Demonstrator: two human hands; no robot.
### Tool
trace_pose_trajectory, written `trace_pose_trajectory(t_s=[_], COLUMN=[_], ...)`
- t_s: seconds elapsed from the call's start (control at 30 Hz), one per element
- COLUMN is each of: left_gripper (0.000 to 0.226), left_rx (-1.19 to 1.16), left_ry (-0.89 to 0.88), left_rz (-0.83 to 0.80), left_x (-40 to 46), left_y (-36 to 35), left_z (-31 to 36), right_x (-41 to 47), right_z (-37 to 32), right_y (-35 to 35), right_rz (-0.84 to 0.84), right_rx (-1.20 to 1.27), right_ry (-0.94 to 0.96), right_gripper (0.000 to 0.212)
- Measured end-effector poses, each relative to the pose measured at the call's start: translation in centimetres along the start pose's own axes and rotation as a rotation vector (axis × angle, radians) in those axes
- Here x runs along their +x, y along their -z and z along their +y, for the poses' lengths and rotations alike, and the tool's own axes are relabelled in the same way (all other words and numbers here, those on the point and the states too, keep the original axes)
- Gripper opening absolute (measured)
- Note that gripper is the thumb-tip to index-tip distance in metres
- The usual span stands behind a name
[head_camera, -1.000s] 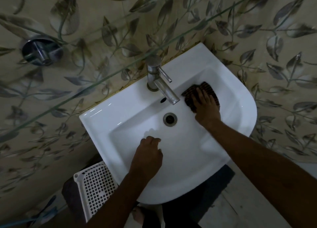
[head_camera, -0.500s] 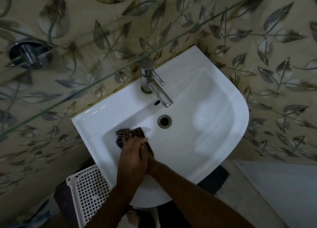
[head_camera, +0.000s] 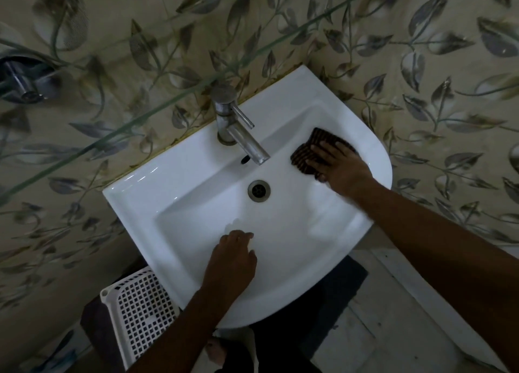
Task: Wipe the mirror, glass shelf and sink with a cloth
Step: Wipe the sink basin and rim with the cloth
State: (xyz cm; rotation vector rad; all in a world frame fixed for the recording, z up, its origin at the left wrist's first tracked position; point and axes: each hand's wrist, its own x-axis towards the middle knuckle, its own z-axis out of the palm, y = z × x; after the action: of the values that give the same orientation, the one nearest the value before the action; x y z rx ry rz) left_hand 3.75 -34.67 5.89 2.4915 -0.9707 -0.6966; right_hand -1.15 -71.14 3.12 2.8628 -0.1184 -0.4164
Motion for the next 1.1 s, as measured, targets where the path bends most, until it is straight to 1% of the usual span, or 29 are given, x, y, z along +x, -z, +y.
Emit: trace_pose_trajectory(t_s=[0.03,0.1,0.2,0.23,0.27,0.3,0.4,0.43,0.5,0.53,0.57,0.6,0.63,0.67,0.7,0.73,0.77,0.8,0.83,0.87,0.93,0.97,1.03,1.07,1.1], left_gripper=[0.041,0.044,0.044,0.045,0.045,0.045,0.040,0.039,0.040,0.041,0.042,0.042,0.042,0.042,0.042,0.042,0.042,0.042,0.042,0.041,0.040,0.039,0.039,0.040,0.040], left_rx=[-0.011,-0.055,-0.118,-0.124,-0.122,-0.120,-0.150,-0.162,-0.180,-0.185,-0.191,-0.199,-0.205,-0.208,-0.212,-0.216,-0.219,-0.222,-0.226,-0.235,-0.255,-0.263,-0.278,-0.280,-0.275], left_ry=[-0.019,-0.046,-0.073,-0.080,-0.080,-0.074,-0.040,-0.032,-0.032,-0.042,-0.049,-0.053,-0.056,-0.057,-0.056,-0.050,-0.041,-0.031,-0.022,-0.015,0.001,0.013,0.045,0.062,0.079], left_rz=[-0.027,-0.065,-0.073,-0.077,-0.088,-0.096,-0.112,-0.117,-0.117,-0.112,-0.104,-0.093,-0.084,-0.080,-0.078,-0.076,-0.074,-0.072,-0.067,-0.059,-0.034,-0.019,0.006,0.013,0.013], left_x=[0.2,0.6,0.6,0.6,0.6,0.6,0.7,0.6,0.5,0.5,0.4,0.3,0.2,0.1,0.0,-0.1,-0.3,-0.4,-0.5,-0.6,-0.8,-0.8,-1.0,-1.0,-0.9], left_y=[-0.2,-0.6,-1.0,-1.2,-1.4,-1.5,-1.7,-1.7,-1.5,-1.4,-1.2,-1.1,-0.9,-0.8,-0.7,-0.6,-0.5,-0.4,-0.4,-0.3,0.0,0.2,0.6,0.7,0.8], left_z=[0.7,2.2,4.0,4.3,4.4,4.5,4.3,4.3,4.3,4.3,4.3,4.2,4.2,4.1,4.0,3.9,3.7,3.3,3.0,2.6,1.8,1.5,0.9,0.7,0.4], right_x=[-0.1,-1.5,-5.1,-6.2,-7.1,-7.8,-9.1,-9.3,-9.0,-8.8,-8.4,-7.9,-7.9,-7.6,-7.4,-7.3,-7.1,-7.1,-6.9,-6.9,-7.1,-7.4,-7.4,-7.2,-6.8], right_z=[0.7,-0.3,-4.6,-6.0,-7.5,-9.2,-12.7,-12.7,-11.1,-9.7,-8.0,-5.8,-3.6,-1.3,0.4,1.7,2.5,2.4,1.6,0.2,-3.5,-5.8,-10.6,-13.2,-15.6], right_y=[0.2,1.2,2.8,3.6,4.1,4.8,5.8,6.0,5.7,5.3,5.0,4.6,4.5,3.4,3.0,3.0,3.3,3.6,3.7,3.7,3.7,4.0,5.1,5.5,5.5], right_rz=[0.075,0.057,-0.165,-0.258,-0.275,-0.294,-0.359,-0.379,-0.351,-0.346,-0.348,-0.302,-0.190,-0.034,0.064,-0.015,-0.054,-0.064,-0.127,-0.157,-0.259,-0.239,-0.257,-0.305,-0.384], right_rx=[-0.044,-0.010,0.028,0.081,0.179,0.224,0.300,0.326,0.387,0.364,0.287,0.210,0.209,0.304,0.240,0.142,0.044,-0.009,0.010,0.018,0.054,0.076,0.298,0.377,0.404], right_ry=[-0.018,-0.053,-0.096,-0.087,-0.062,-0.019,0.172,0.185,0.200,0.241,0.270,0.294,0.199,0.069,-0.030,-0.091,-0.140,-0.149,-0.159,-0.163,-0.178,-0.183,-0.164,-0.143,-0.081], right_gripper=[0.043,0.043,0.051,0.057,0.063,0.063,0.050,0.046,0.041,0.039,0.037,0.032,0.028,0.025,0.028,0.034,0.044,0.054,0.060,0.062,0.054,0.053,0.052,0.049,0.050])
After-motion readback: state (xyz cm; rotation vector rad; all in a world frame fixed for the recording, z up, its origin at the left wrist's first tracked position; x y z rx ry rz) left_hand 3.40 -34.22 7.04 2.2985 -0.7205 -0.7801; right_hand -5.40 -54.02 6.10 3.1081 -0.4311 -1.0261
